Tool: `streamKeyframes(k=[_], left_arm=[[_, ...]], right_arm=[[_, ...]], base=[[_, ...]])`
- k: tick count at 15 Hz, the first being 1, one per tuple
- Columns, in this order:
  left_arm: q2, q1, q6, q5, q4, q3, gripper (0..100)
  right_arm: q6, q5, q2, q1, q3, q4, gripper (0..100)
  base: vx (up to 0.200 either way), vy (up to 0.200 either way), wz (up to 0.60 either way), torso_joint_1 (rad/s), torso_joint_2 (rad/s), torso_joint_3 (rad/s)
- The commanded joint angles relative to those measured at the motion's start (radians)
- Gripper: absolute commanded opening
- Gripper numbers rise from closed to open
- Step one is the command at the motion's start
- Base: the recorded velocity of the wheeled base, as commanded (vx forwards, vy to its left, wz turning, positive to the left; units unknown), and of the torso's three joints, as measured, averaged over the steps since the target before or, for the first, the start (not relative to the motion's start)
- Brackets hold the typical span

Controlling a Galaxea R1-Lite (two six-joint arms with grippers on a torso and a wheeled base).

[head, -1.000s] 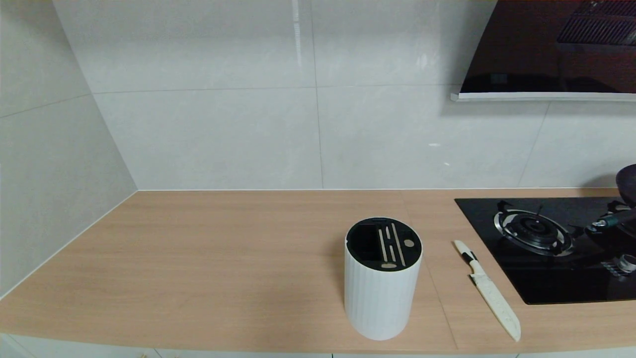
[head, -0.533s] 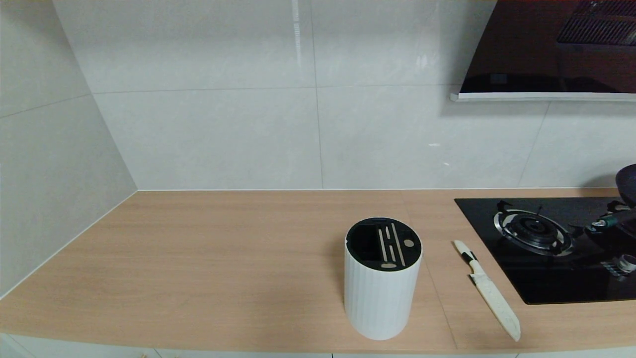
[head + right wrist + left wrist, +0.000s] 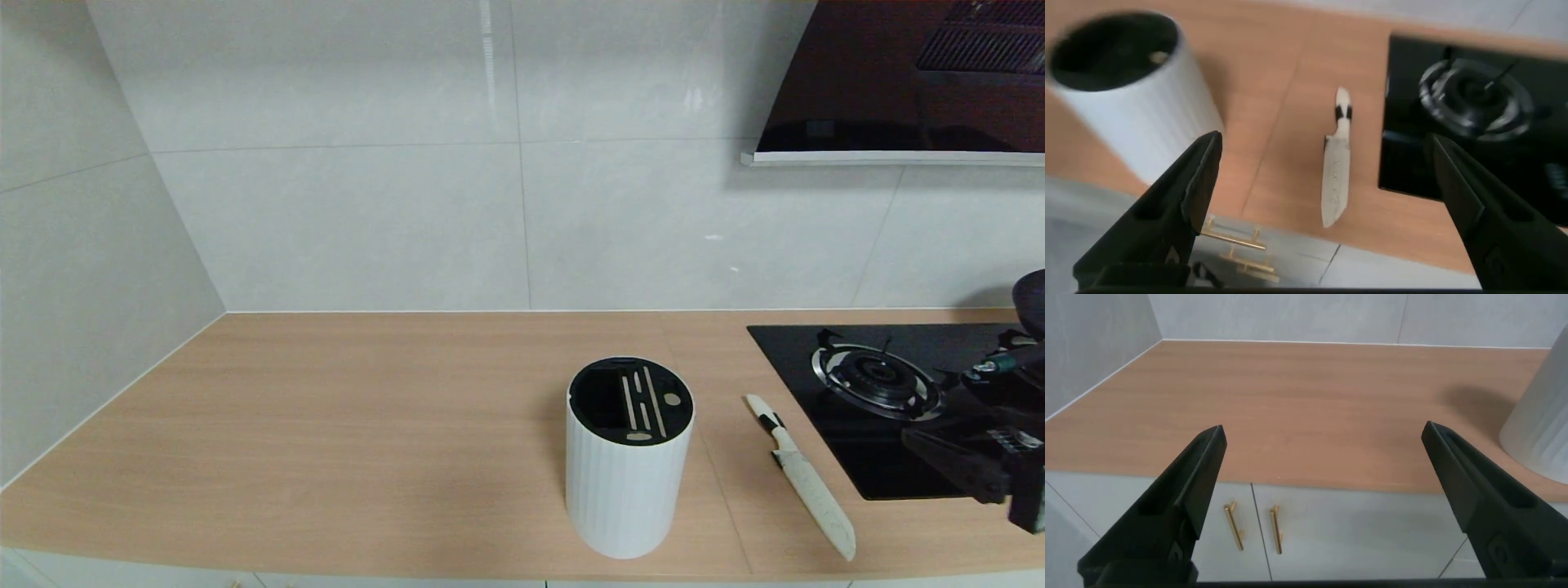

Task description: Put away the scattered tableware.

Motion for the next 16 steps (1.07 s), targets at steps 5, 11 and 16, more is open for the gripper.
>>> streamKeyframes(k=[5,11,16], left_arm=[[0.001,0.0,-0.001,0.0,0.0,0.0,100],[0.001,0.0,-0.001,0.0,0.0,0.0,100],[0.001,0.0,-0.001,0.0,0.0,0.0,100]], right_arm=[[0.027,-0.028,0.644,0.0,-0.065,-0.404,100],[0.025,-0.095,0.858,0.002,-0.173,-0.407,100],[0.025,-0.138,1.074,0.002,-0.168,-0.577,100]], base=[[0.0,0.0,0.0,0.0,0.0,0.0],[0.0,0.0,0.0,0.0,0.0,0.0],[0.0,0.0,0.0,0.0,0.0,0.0]])
